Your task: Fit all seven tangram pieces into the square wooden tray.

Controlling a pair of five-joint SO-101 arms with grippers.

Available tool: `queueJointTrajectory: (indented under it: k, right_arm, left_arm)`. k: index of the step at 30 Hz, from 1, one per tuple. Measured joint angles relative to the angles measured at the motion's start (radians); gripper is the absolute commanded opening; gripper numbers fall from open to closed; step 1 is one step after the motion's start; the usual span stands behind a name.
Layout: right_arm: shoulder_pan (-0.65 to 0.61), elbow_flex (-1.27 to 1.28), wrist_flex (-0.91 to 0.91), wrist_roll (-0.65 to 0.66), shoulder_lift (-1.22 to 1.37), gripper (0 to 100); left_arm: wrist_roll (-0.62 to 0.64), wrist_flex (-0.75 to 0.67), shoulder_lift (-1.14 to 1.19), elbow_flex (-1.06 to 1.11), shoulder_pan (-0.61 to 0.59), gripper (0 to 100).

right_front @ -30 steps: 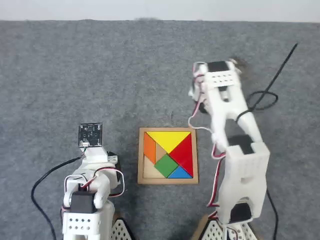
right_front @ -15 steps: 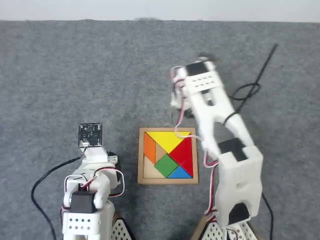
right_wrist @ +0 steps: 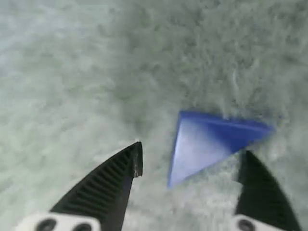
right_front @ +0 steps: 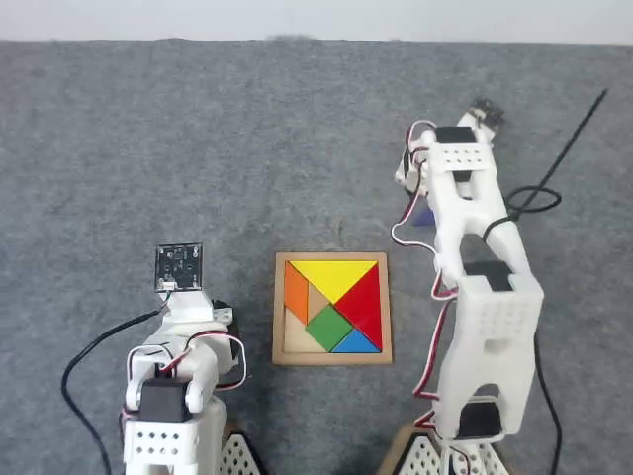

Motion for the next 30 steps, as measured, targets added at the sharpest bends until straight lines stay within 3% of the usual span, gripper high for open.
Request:
queueJointTrajectory:
  k: [10, 15, 25, 30]
  right_arm:
    - [0.081, -0.002, -0.038, -0.095, 0.031, 25.3]
    - [0.095, -0.002, -0.037, -0.104, 0.041, 15.2]
    - [0.123, 0.0, -0.006, -0.103, 0.052, 0.5]
    - [0.123, -0.002, 0.032, -0.02, 0.054, 0.6]
  left_arm:
    - [0.0, 0.0, 0.0, 0.0, 0.0, 1]
    - [0.0, 0.0, 0.0, 0.0, 0.0, 1]
    - [0.0, 0.0, 0.0, 0.0, 0.0, 1]
    - [0.0, 0.0, 0.0, 0.0, 0.0, 1]
